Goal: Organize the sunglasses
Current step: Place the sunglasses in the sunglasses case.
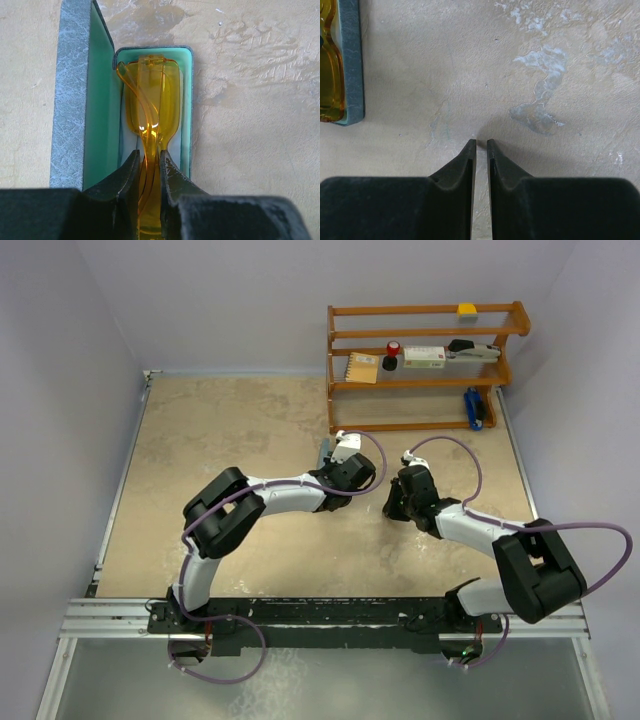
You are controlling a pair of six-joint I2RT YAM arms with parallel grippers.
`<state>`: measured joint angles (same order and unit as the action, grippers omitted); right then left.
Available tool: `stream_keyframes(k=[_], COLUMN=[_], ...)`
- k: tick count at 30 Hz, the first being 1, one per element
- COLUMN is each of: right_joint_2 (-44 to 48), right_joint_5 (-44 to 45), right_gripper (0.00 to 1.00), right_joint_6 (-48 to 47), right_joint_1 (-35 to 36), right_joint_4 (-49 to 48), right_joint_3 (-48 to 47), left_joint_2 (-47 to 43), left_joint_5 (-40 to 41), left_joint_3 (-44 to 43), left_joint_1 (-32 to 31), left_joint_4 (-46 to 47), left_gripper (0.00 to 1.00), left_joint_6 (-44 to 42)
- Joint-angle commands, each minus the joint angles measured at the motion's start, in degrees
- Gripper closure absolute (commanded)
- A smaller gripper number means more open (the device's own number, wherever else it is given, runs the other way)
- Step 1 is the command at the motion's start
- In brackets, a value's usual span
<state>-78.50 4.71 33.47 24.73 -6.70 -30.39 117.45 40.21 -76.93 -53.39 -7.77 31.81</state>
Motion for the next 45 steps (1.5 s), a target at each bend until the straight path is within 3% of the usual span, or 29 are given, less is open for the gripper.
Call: stream_keyframes(k=[1, 10, 24, 45], right_joint_2=[-0.83, -1.13, -0.87, -0.92], right_joint_5=[-0.41, -0.49, -0.4, -0.66], right_gripper=[0.83, 0.83, 0.83, 0.83], right_joint_6=[0.34, 0.35, 0.44, 0.49], right_joint_1=[-0.21, -0.21, -0.21, -0.23], right_joint_4=[-0.18, -0.19, -0.16, -0.33], right_joint_3=[0.5, 0.46, 0.54, 0.46], left_joint_2=[1.53, 3.45, 3.13, 0.19], left_joint_5=[1.08, 0.69, -0.04, 2.8], left_joint_3=[0.54, 0.49, -0.52, -3.49], left_joint_1=[0.48, 0.56, 0.51, -0.33], left_joint_4=[2.89, 2.85, 0.06, -4.16], left_gripper=[1.0, 1.0, 0.78, 0.75], left_joint_6=[-0.88, -0.96, -0.41, 0.09])
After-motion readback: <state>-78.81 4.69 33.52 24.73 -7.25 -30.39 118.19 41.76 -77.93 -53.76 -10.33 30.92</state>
